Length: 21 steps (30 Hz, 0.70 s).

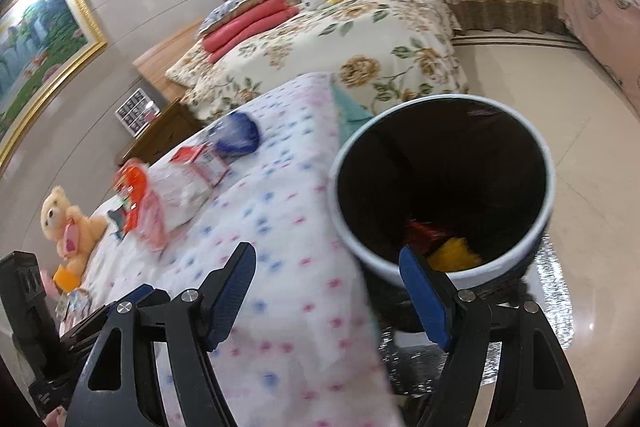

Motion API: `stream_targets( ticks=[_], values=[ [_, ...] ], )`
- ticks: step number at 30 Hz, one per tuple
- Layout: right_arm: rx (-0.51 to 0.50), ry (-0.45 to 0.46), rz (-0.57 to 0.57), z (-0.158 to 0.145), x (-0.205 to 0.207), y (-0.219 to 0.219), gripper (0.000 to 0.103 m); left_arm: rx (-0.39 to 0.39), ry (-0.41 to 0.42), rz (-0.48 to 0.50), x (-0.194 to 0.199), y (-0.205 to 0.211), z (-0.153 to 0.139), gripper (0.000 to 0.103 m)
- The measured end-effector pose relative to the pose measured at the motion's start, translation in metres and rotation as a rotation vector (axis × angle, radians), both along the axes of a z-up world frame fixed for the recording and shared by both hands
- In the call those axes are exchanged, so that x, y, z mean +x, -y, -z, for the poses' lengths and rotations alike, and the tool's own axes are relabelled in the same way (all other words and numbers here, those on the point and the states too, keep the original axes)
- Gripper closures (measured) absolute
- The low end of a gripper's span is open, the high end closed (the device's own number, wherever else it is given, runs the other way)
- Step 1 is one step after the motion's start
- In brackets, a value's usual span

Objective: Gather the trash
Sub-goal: 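Grasp the crumpled white-blue wrapper with the left gripper while the right grasps the orange plastic bag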

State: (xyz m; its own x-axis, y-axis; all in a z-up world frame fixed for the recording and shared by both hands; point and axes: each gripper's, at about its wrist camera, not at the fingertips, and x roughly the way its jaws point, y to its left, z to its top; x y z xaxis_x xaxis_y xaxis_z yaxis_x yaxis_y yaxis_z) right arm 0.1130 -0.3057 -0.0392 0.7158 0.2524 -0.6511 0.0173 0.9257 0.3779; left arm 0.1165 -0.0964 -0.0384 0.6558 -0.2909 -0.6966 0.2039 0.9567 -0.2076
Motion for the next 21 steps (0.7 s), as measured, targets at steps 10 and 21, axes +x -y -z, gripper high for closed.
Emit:
stream_targets(
  ticks=[10,21],
  values=[
    [0.002,0.008,-0.141,-0.001,0.001,-0.061,0.026,0.014,-0.005,-0.154,-0.024,-0.07,0.01,0.054],
    [-0.002,0.01,-0.248,-0.001,0.01,-0.116,0.026,0.044,-0.016,-0.316,-0.048,-0.148,0.017,0.052]
  ],
)
